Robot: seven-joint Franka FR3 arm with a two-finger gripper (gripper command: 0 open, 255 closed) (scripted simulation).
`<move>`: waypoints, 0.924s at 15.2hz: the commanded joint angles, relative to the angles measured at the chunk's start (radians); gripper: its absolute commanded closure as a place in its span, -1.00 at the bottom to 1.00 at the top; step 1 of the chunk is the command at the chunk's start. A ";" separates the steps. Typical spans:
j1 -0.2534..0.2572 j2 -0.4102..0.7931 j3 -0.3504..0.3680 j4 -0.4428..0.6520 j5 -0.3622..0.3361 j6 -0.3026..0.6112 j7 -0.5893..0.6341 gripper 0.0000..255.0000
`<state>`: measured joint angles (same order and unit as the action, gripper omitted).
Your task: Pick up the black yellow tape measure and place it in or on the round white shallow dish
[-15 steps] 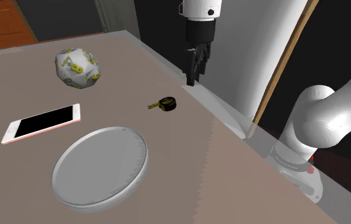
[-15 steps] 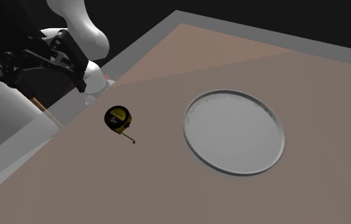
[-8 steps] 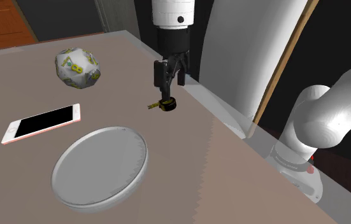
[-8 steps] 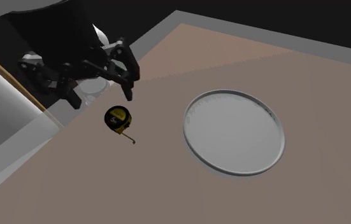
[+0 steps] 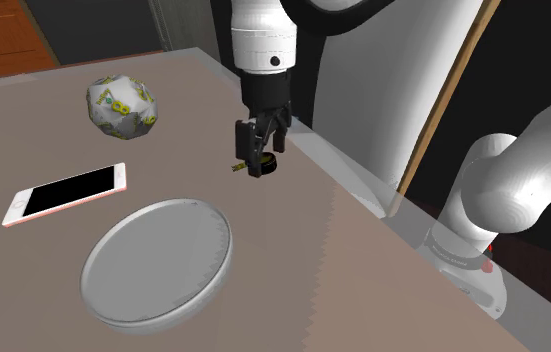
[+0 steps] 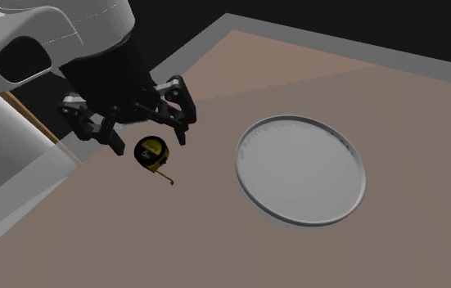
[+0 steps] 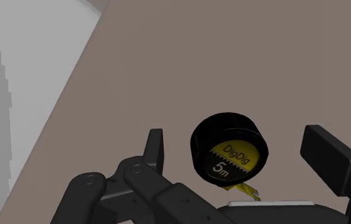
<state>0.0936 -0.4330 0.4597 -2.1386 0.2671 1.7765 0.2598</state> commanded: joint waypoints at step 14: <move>0.003 -0.007 0.002 -0.029 0.005 0.023 -0.003 1.00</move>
<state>0.0946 -0.4414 0.4592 -2.1624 0.2688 1.7990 0.2572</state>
